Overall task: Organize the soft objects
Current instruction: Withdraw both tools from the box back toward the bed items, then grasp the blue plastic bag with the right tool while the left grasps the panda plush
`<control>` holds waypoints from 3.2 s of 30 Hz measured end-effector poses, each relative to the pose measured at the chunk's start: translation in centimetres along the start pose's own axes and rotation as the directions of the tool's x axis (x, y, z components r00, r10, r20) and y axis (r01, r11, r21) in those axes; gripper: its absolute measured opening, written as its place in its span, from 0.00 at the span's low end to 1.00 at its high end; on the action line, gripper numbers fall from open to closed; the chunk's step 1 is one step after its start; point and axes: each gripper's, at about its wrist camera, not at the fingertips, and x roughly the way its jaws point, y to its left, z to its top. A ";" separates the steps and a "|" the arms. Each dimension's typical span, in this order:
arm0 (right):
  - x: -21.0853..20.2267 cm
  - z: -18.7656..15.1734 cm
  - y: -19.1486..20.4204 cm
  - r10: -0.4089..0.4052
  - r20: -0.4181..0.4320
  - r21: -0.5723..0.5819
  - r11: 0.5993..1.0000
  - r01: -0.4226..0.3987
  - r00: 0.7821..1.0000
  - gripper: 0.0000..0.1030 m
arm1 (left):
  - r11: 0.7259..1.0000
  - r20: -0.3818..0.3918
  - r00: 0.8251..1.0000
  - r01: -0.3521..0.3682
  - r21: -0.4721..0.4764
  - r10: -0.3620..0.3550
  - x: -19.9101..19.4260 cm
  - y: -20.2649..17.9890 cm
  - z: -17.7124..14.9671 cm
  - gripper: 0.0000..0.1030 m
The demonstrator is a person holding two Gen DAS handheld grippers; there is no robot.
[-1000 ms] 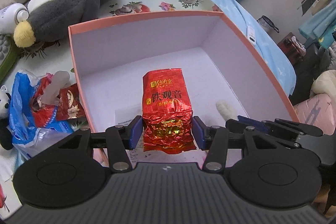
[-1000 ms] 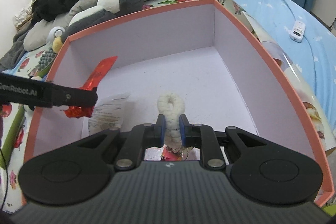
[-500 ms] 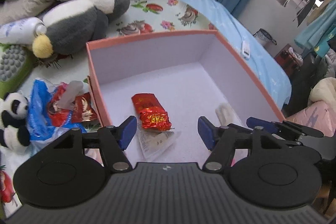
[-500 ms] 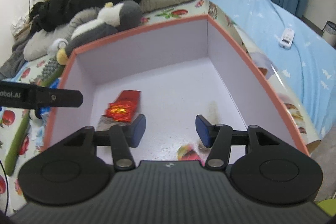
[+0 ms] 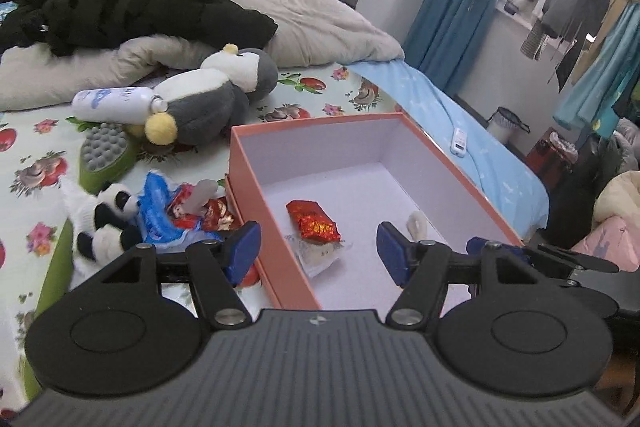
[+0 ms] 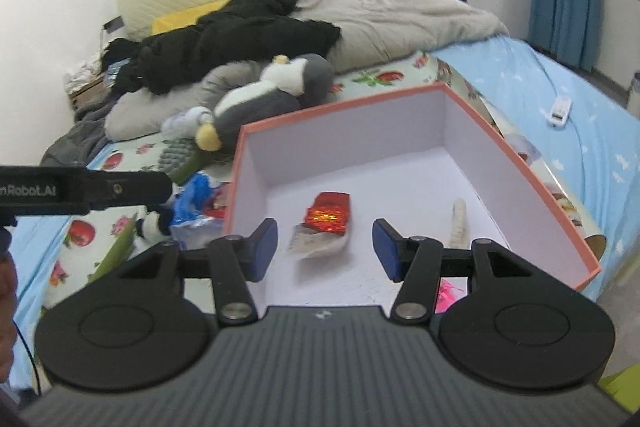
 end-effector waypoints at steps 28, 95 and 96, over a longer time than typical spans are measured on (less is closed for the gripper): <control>-9.1 -2.3 9.8 0.206 0.020 -0.137 0.970 -0.201 0.978 0.54 | 0.958 0.111 0.960 -0.236 -0.162 0.255 -21.2 5.2 -8.1 0.95; 15.4 0.8 15.4 0.190 -0.232 -0.187 0.954 -0.235 0.954 0.49 | 0.883 -0.255 0.965 -0.170 -0.437 0.060 1.9 23.5 0.5 0.99; 15.9 0.8 15.5 0.189 -0.236 -0.190 0.953 -0.236 0.953 0.48 | 0.884 -0.258 0.965 -0.169 -0.436 0.057 2.7 23.8 0.4 0.99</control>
